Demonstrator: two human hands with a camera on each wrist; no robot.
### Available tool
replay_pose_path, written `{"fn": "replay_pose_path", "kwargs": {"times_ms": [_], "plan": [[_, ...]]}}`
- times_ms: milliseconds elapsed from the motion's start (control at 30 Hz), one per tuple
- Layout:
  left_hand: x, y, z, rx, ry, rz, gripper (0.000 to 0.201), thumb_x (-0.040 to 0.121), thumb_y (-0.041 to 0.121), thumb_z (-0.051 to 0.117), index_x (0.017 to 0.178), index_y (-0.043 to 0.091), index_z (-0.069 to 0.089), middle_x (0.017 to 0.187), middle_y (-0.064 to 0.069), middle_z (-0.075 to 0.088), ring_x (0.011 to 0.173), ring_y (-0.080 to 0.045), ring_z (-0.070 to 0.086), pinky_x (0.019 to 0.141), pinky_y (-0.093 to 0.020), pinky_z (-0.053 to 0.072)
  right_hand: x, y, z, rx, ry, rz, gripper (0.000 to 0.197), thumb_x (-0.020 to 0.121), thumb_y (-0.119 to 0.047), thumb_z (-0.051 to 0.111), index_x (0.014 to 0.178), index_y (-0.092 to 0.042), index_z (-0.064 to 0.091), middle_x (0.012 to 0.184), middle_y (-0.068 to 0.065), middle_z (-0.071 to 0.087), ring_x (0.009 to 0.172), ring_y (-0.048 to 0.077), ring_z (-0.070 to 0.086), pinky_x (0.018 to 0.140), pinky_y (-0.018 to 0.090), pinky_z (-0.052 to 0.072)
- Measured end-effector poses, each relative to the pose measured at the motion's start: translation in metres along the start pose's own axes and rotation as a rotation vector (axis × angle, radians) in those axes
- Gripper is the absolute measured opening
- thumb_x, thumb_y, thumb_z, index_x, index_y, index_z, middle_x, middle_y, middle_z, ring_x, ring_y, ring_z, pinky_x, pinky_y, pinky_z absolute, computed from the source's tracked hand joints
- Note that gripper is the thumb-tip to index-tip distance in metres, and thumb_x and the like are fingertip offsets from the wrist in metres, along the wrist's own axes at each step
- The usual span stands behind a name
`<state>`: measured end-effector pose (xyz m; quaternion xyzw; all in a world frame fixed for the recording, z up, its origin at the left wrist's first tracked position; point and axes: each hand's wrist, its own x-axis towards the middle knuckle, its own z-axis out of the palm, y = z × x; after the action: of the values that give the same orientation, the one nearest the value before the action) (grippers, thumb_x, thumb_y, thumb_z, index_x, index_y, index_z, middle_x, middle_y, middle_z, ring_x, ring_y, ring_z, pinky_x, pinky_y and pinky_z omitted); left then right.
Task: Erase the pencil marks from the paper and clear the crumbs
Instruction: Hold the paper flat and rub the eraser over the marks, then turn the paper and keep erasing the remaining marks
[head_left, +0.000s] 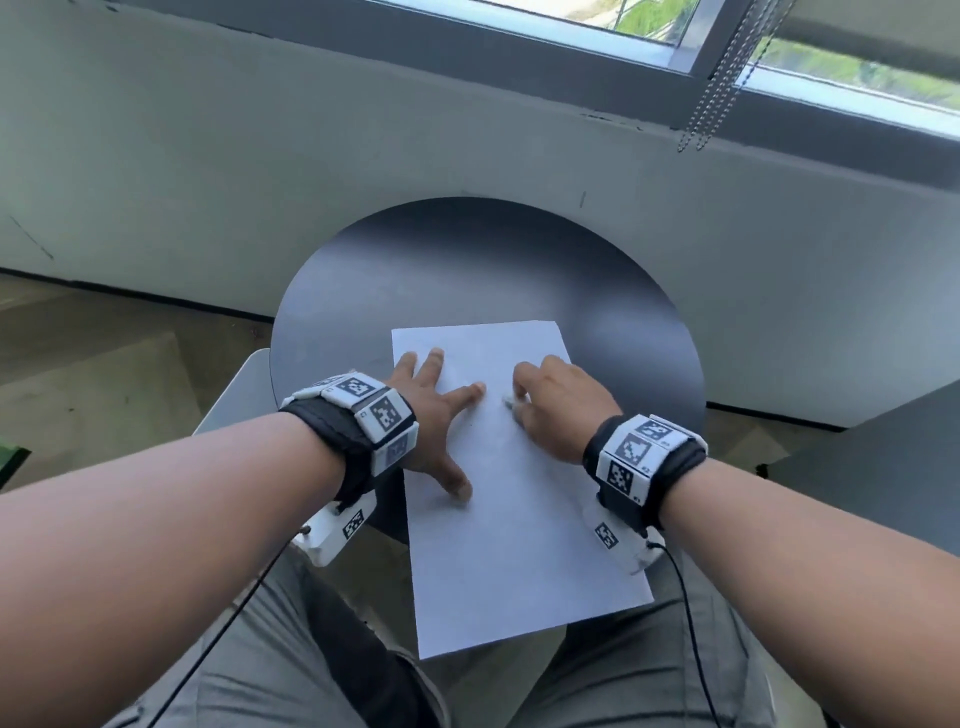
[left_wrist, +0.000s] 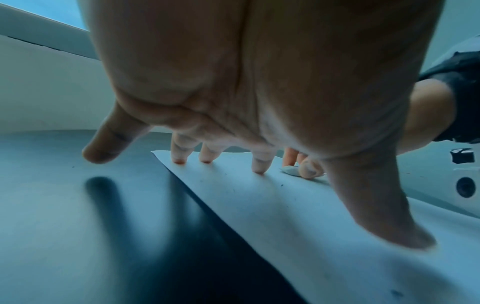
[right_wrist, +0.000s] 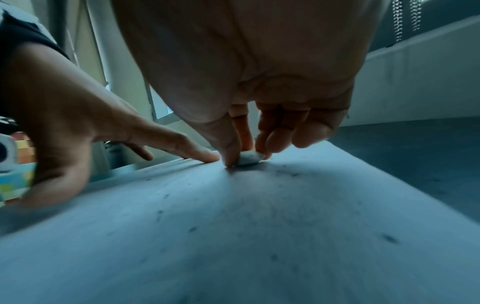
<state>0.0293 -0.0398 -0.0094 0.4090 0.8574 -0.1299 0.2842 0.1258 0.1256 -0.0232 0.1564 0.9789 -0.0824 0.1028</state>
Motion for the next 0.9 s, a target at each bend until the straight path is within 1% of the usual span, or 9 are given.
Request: {"fn": "replay_pose_path", "kwargs": {"times_ms": [133, 200, 400, 533, 600, 667, 733, 800, 900], "plan": [[0.003, -0.003, 0.017, 0.005, 0.072, -0.009, 0.129, 0.053, 0.098, 0.057, 0.153, 0.05, -0.01, 0.166, 0.004, -0.022, 0.153, -0.038, -0.011, 0.106, -0.078, 0.019, -0.037, -0.023, 0.009, -0.029, -0.058, -0.176, 0.021, 0.096, -0.039, 0.043, 0.106, -0.021, 0.05, 0.105, 0.005, 0.047, 0.097, 0.028, 0.048, 0.075, 0.038, 0.045], [0.004, -0.004, 0.022, 0.029, 0.074, -0.007, 0.131, 0.053, 0.099, 0.055, 0.152, 0.05, -0.014, 0.166, 0.004, -0.025, 0.152, -0.038, -0.014, 0.106, -0.079, 0.017, -0.044, -0.027, 0.012, -0.034, -0.071, -0.198, 0.021, 0.097, -0.038, 0.041, 0.107, -0.021, 0.048, 0.105, 0.005, 0.047, 0.095, 0.027, 0.049, 0.07, 0.036, 0.042], [0.004, -0.013, 0.017, 0.01, 0.055, 0.01, 0.128, 0.053, 0.099, 0.056, 0.15, 0.055, -0.014, 0.166, 0.002, -0.025, 0.153, -0.036, -0.016, 0.109, -0.079, 0.008, -0.001, 0.036, -0.002, 0.02, -0.026, 0.163, 0.022, 0.097, -0.04, 0.039, 0.1, -0.018, 0.045, 0.105, 0.008, 0.048, 0.093, 0.032, 0.054, 0.085, 0.043, 0.048], [-0.003, -0.034, 0.02, -0.012, 0.066, 0.005, 0.12, 0.059, 0.099, 0.048, 0.153, 0.053, -0.01, 0.167, -0.001, -0.023, 0.155, -0.032, -0.015, 0.117, -0.071, 0.002, 0.004, 0.075, -0.006, 0.071, 0.049, 0.298, 0.024, 0.097, -0.042, 0.043, 0.098, -0.019, 0.049, 0.106, 0.008, 0.05, 0.09, 0.032, 0.054, 0.084, 0.041, 0.047], [-0.01, -0.047, 0.026, -0.059, 0.11, -0.017, 0.109, 0.066, 0.099, 0.038, 0.154, 0.053, -0.006, 0.168, -0.001, -0.02, 0.155, -0.028, -0.014, 0.119, -0.067, 0.003, 0.004, 0.087, -0.006, 0.15, 0.064, 0.345, 0.022, 0.096, -0.044, 0.047, 0.101, -0.022, 0.051, 0.11, 0.007, 0.051, 0.091, 0.029, 0.055, 0.084, 0.037, 0.046], [-0.016, -0.059, 0.033, -0.094, 0.148, -0.069, 0.105, 0.071, 0.096, 0.037, 0.155, 0.053, -0.008, 0.167, -0.002, -0.023, 0.155, -0.027, -0.015, 0.12, -0.064, 0.003, 0.0, 0.09, -0.005, 0.218, 0.077, 0.356, 0.026, 0.094, -0.048, 0.049, 0.108, -0.026, 0.051, 0.114, 0.005, 0.048, 0.097, 0.026, 0.054, 0.089, 0.038, 0.046], [-0.022, -0.07, 0.04, -0.124, 0.187, -0.15, 0.111, 0.071, 0.094, 0.045, 0.153, 0.052, -0.017, 0.165, -0.002, -0.028, 0.155, -0.028, -0.017, 0.121, -0.063, 0.004, -0.008, 0.08, -0.007, 0.243, 0.152, 0.336, 0.028, 0.093, -0.045, 0.052, 0.114, -0.027, 0.052, 0.116, 0.002, 0.045, 0.106, 0.026, 0.051, 0.093, 0.04, 0.045], [-0.03, -0.082, 0.045, -0.177, 0.236, -0.264, 0.122, 0.064, 0.095, 0.051, 0.152, 0.05, -0.021, 0.166, -0.001, -0.027, 0.155, -0.029, -0.014, 0.121, -0.062, 0.01, -0.02, 0.058, -0.008, 0.279, 0.198, 0.236, 0.025, 0.092, -0.038, 0.055, 0.114, -0.027, 0.055, 0.111, -0.001, 0.047, 0.106, 0.021, 0.052, 0.093, 0.039, 0.045], [-0.041, -0.099, 0.047, -0.399, 0.312, -0.433, 0.13, 0.064, 0.085, 0.067, 0.157, 0.04, -0.012, 0.168, -0.008, -0.008, 0.153, -0.033, 0.013, 0.114, -0.056, 0.028, -0.04, 0.016, 0.002, 0.315, 0.029, 0.026, 0.023, 0.089, -0.04, 0.056, 0.11, -0.031, 0.059, 0.099, -0.013, 0.049, 0.098, 0.012, 0.053, 0.091, 0.036, 0.046]]}}
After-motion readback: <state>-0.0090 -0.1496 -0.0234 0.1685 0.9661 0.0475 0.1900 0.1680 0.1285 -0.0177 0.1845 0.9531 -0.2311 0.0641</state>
